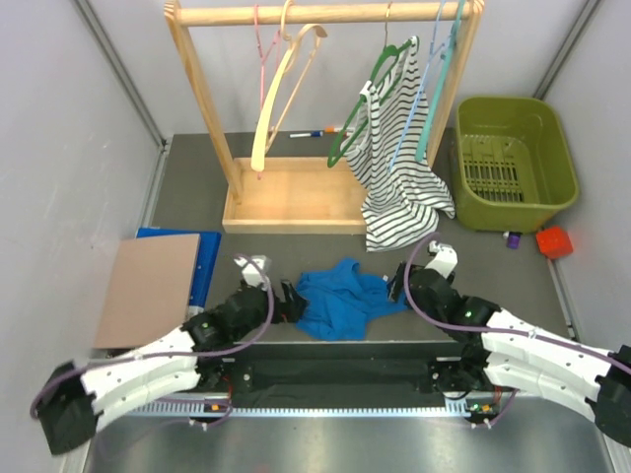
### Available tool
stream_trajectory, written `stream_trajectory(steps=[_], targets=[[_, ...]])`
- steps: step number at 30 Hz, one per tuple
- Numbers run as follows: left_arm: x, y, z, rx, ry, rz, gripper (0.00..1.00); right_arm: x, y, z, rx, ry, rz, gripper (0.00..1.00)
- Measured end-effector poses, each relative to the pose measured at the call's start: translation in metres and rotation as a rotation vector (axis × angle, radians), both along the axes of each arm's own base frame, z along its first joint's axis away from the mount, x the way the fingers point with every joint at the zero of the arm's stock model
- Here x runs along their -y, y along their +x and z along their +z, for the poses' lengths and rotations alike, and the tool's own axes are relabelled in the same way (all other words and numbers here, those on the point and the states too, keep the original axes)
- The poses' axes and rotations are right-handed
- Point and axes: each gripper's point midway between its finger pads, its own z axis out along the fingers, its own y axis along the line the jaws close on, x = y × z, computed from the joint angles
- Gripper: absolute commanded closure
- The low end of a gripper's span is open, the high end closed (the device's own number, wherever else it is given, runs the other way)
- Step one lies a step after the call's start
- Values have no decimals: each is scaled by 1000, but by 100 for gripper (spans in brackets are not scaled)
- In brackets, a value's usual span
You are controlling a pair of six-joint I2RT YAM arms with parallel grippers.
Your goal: Place the tank top on the hanger
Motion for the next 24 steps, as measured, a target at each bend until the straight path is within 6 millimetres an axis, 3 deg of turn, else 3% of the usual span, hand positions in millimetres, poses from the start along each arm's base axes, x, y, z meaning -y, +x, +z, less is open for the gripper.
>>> stream_trajectory(steps=[5, 9, 11, 12, 15, 16, 18, 19, 21, 22, 24], targets=[[36, -21, -38, -82, 84, -102, 1, 12, -10, -19, -61, -11, -57, 12], [61, -11, -37, -68, 28, -95, 8, 17, -14, -29, -83, -8, -85, 13], [69, -7, -37, -62, -3, -88, 18, 19, -15, -33, -91, -13, -94, 15], [72, -6, -37, -62, -14, -83, 33, 20, -15, -34, -94, -18, -96, 14], [74, -3, -40, -69, -23, -67, 55, 20, -15, -36, -98, -26, -97, 19], [74, -3, -41, -71, -22, -62, 73, 20, -15, -37, -100, -30, -98, 24], [73, -2, -40, -66, -28, -52, 92, 21, -14, -39, -101, -40, -101, 32], [73, -1, -38, -57, -28, -48, 100, 22, -14, -39, -102, -45, -102, 42], [71, 2, -31, -32, -34, -38, 100, 23, -14, -41, -104, -54, -106, 57], [69, 5, -27, -14, -32, -31, 100, 23, -14, -42, -105, -61, -102, 75], [64, 9, -16, 34, -18, -22, 100, 22, -14, -43, -108, -65, -91, 93]])
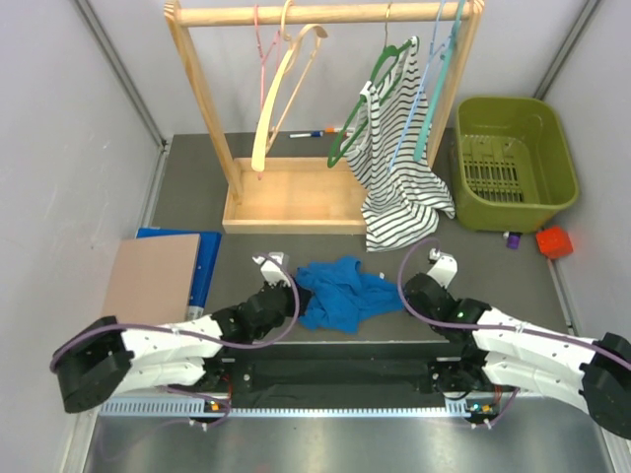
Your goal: Place the tank top on the hanger
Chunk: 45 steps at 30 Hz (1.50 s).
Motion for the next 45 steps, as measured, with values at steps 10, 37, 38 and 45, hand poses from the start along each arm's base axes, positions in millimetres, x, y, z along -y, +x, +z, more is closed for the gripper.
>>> stream_trajectory(steps=[10, 37, 38, 45], targets=[[-94, 67, 108, 276, 138, 296, 97, -18, 11, 31, 59, 69, 34, 100], [-40, 80, 43, 120, 272, 68, 20, -26, -7, 23, 31, 22, 145, 100], [-28, 78, 35, 107, 278, 29, 20, -32, -11, 17, 14, 19, 170, 100], [26, 108, 33, 143, 199, -34, 19, -62, -23, 7, -9, 52, 244, 100]])
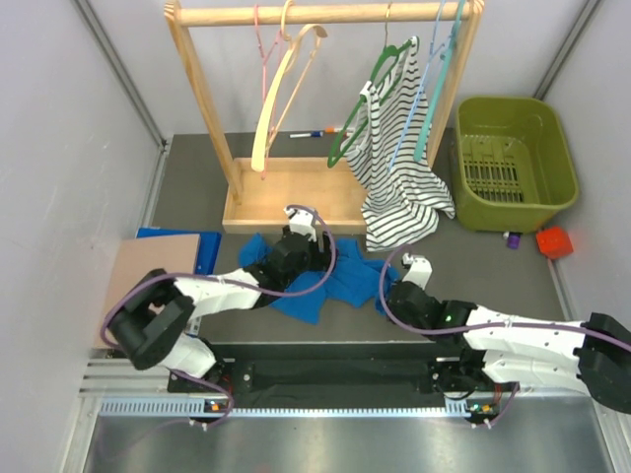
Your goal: Place the tank top on the hanger
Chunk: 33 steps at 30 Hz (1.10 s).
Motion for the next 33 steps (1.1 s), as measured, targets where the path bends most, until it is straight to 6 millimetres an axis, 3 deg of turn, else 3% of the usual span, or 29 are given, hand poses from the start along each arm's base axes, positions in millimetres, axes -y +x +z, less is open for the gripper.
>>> stream_trajectory(steps=[7, 10, 11, 14, 15, 16, 21, 23, 25, 27, 30, 33], targets=[[40, 30, -19, -5, -14, -30, 20, -5, 1, 7, 12, 46, -11, 100], [50, 38, -28, -14, -10, -41, 26, -2, 1, 13, 28, 77, -22, 100], [52, 39, -30, -15, -10, -42, 30, 0, 0, 14, 32, 88, -28, 100], [56, 42, -36, -21, -12, -45, 61, 6, -2, 16, 40, 99, -40, 100], [58, 43, -37, -22, -14, -46, 85, 9, -3, 16, 41, 102, -45, 100], [59, 43, -39, -25, -18, -47, 97, 11, -3, 17, 45, 106, -52, 100], [60, 44, -38, -11, -31, -47, 100, 21, -4, 20, 62, 104, -80, 100], [51, 42, -33, 9, -26, -27, 100, 24, -2, 22, 73, 101, -90, 100], [37, 39, -19, 48, -20, 4, 100, 28, 0, 23, 87, 87, -102, 100], [17, 35, 12, 120, -29, 48, 100, 34, 4, 23, 102, 61, -120, 100], [-12, 32, 80, 265, -83, 116, 100, 43, 16, 32, 129, 4, -146, 100], [-43, 27, 147, 401, -156, 188, 100, 44, 38, 66, 188, -8, -174, 100]])
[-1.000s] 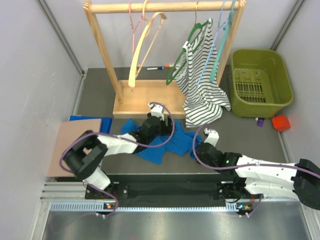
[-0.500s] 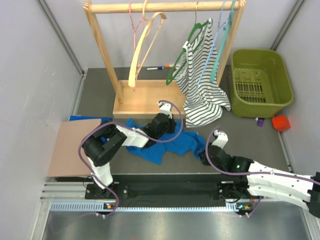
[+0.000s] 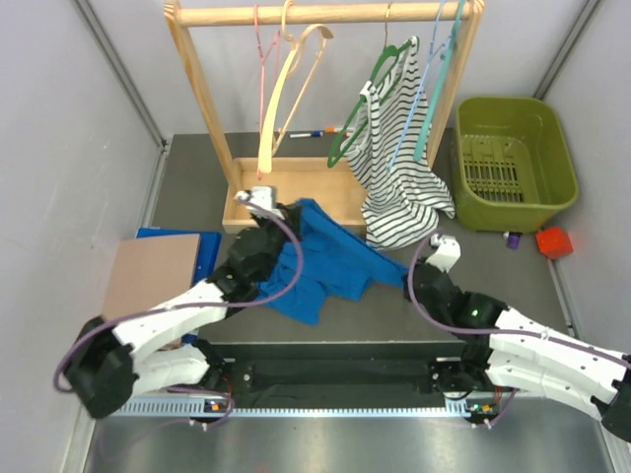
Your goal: Place the tank top on the hanger
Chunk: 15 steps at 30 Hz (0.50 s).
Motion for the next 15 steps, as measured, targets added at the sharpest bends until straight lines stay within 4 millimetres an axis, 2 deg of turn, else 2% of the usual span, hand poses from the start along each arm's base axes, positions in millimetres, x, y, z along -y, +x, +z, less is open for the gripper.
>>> stream_trajectory(steps=[2, 4, 6, 9, 11, 12, 13, 15], targets=[[-26, -5, 32, 63, -29, 56, 100, -3, 12, 31, 59, 18, -9, 100], [-48, -15, 53, 107, -46, 99, 100, -7, 21, 65, 126, 50, -13, 100], [-66, -31, 61, 129, -66, 110, 100, -5, 24, 89, 184, 87, -22, 100], [-78, -53, 51, 124, -86, 83, 98, -1, 23, 94, 205, 105, -28, 100], [-76, -64, 28, 90, -82, 29, 84, 0, 21, 84, 192, 95, -25, 100], [-73, -68, 16, 70, -74, 3, 50, 0, 19, 74, 174, 81, -20, 100], [-67, -74, -6, 27, -55, -42, 35, 1, 17, 60, 147, 59, -14, 96], [-61, -83, -46, -55, 0, -101, 15, 3, 11, 35, 94, 15, -1, 68]])
